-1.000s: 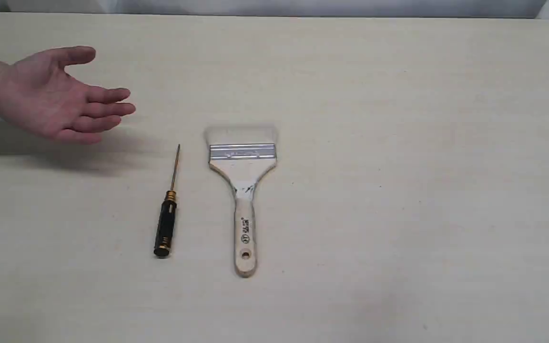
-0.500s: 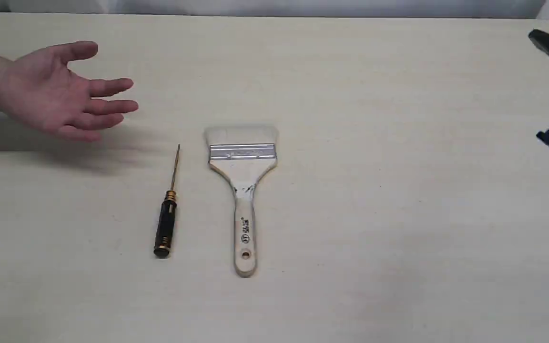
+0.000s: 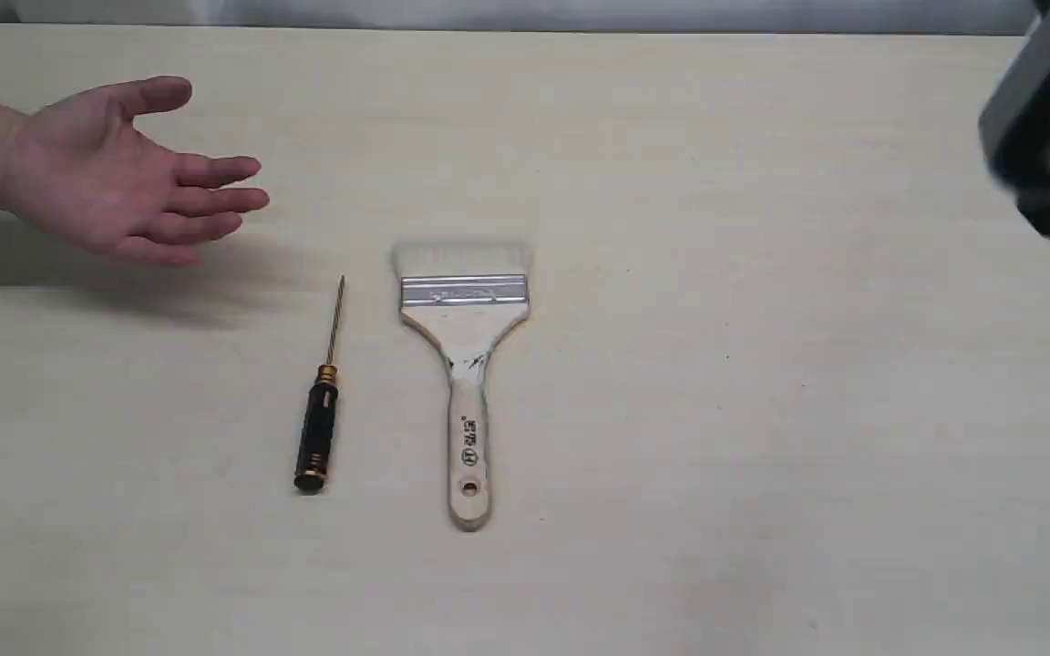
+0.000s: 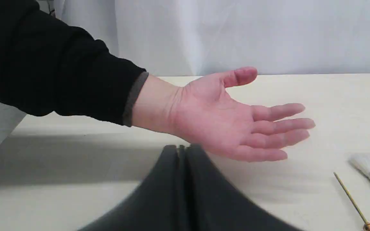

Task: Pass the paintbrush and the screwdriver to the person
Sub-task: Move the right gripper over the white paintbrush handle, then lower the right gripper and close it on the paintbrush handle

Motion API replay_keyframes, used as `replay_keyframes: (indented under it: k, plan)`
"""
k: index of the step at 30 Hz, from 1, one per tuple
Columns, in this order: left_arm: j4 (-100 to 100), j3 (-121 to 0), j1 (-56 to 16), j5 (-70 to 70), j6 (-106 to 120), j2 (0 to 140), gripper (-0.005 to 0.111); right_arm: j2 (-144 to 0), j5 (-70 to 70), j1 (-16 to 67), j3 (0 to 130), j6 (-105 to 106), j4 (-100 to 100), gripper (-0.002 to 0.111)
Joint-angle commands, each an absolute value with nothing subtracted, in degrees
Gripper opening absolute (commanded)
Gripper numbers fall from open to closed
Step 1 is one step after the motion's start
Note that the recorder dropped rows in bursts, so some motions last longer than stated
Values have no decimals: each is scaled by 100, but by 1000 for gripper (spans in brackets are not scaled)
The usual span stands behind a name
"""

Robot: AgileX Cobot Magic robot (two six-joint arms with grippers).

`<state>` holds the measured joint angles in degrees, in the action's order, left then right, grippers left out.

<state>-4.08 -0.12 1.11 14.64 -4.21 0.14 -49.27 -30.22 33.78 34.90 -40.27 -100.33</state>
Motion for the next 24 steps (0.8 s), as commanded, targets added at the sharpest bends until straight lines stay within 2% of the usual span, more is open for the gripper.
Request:
replay_keyframes:
  k: [1, 4, 10, 19, 24]
  plan:
    - [-383, 0, 64, 1444, -432, 0, 0, -5022, -3829, 3943, 3971, -7515, -9870, 35]
    - [-383, 0, 64, 1431, -432, 0, 0, -5325, -3649, 4230, 4317, -7025, -8879, 39]
    - [-383, 0, 64, 1431, -432, 0, 0, -6790, -3615, 4348, 5232, -5248, -5179, 41]
    - [-383, 0, 64, 1431, -432, 0, 0, -9022, -3606, 4348, 6386, -3969, -3464, 41]
    - [-383, 0, 64, 1431, -432, 0, 0, -10097, -3877, 4348, 7074, -2721, -1757, 43]
